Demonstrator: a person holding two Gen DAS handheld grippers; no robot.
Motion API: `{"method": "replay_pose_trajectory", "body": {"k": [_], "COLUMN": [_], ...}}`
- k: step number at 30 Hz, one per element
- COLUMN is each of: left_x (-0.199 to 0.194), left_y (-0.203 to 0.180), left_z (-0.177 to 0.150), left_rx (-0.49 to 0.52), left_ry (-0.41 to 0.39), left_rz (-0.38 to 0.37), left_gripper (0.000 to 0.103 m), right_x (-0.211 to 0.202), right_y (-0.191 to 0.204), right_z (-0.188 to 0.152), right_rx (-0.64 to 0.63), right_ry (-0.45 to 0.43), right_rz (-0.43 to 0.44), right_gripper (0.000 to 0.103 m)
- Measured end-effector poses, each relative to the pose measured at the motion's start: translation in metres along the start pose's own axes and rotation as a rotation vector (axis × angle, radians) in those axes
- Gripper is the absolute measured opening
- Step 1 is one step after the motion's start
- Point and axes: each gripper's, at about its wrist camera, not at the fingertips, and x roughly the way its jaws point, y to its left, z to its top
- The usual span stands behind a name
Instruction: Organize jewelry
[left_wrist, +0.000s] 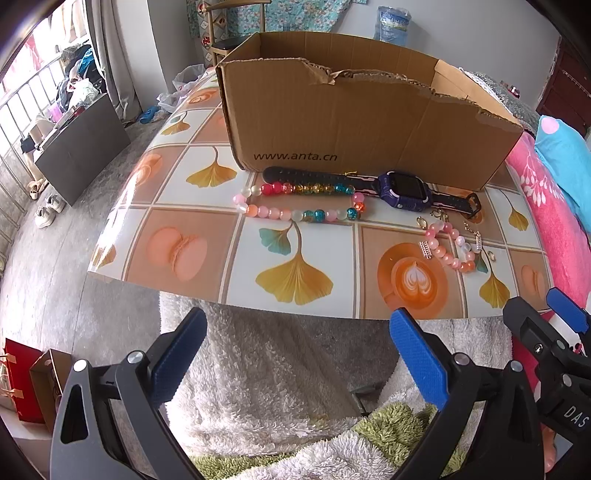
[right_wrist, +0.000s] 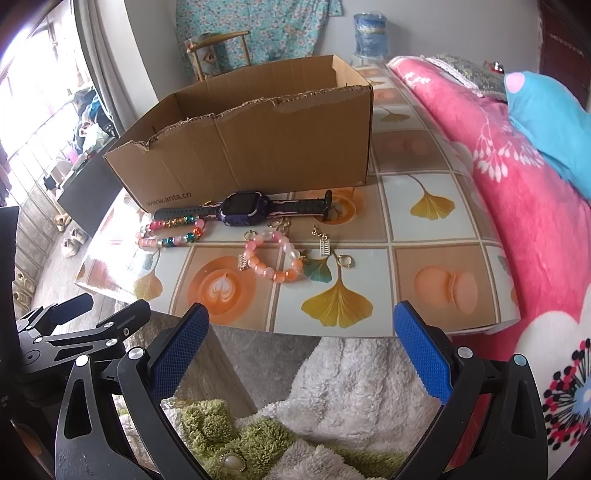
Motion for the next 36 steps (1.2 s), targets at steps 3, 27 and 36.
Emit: {"method": "replay_pose_trajectory", "body": {"k": [3, 27, 36], "left_x": [-0.0001, -0.0008, 0.0033], "left_y": [0.0001, 0.0052, 0.0088], "left_z": [-0.0002, 0.0003, 0.0006], "left_rx": [0.0, -0.006, -0.02], "left_ry": [0.0, 0.001, 0.01], "left_rz": [0.0, -0.011, -0.014], "left_gripper": [0.098, 0.098, 0.098], "right_x": [-0.0005, -0.0003, 0.0007], "right_y": [0.0002, 0.0001, -0.0007], "right_z": [0.001, -0.0026, -0.0026], "right_rx": [0.0, 0.006, 0.009], "right_ry": [-0.001, 0.003, 0.009], "right_rz": [0.002, -0.022, -0.021], "right_gripper": [0.096, 0.096, 0.096]}}
